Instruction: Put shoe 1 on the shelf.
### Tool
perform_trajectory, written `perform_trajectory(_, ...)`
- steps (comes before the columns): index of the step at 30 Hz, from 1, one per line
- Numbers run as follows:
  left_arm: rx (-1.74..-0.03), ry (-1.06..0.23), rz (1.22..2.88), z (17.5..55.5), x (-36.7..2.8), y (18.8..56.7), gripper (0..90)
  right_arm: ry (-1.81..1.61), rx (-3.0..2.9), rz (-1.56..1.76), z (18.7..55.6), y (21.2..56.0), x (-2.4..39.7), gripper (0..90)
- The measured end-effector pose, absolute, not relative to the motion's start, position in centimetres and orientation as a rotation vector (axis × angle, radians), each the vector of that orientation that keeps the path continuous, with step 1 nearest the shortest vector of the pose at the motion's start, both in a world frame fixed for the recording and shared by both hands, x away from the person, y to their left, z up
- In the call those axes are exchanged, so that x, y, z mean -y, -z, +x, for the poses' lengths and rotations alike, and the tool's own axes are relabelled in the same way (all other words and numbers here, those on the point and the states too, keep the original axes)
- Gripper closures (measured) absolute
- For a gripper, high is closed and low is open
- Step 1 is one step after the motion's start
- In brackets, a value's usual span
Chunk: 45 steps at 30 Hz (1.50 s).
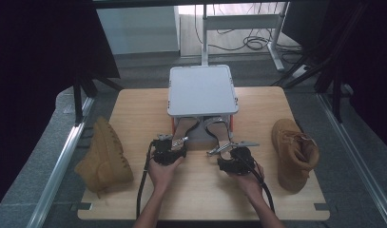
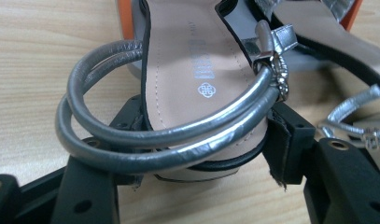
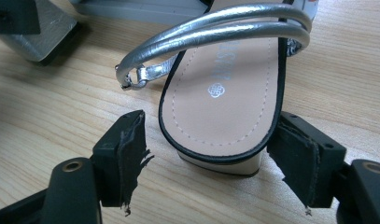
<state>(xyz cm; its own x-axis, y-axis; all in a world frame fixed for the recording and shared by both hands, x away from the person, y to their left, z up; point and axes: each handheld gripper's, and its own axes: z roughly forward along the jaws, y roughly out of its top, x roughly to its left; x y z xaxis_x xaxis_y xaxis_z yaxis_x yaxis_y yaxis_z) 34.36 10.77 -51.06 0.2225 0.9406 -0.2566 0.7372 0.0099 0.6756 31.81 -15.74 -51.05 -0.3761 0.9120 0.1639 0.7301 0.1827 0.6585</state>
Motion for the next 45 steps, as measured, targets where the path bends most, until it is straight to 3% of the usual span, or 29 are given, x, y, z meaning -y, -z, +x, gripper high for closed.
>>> perform_trajectory(45,-1.649,-0.392,1.701,39.1,-9.2,50.2,39.6,-0.980,-2.210,1.577,31.8,51.0,15.8,28.6)
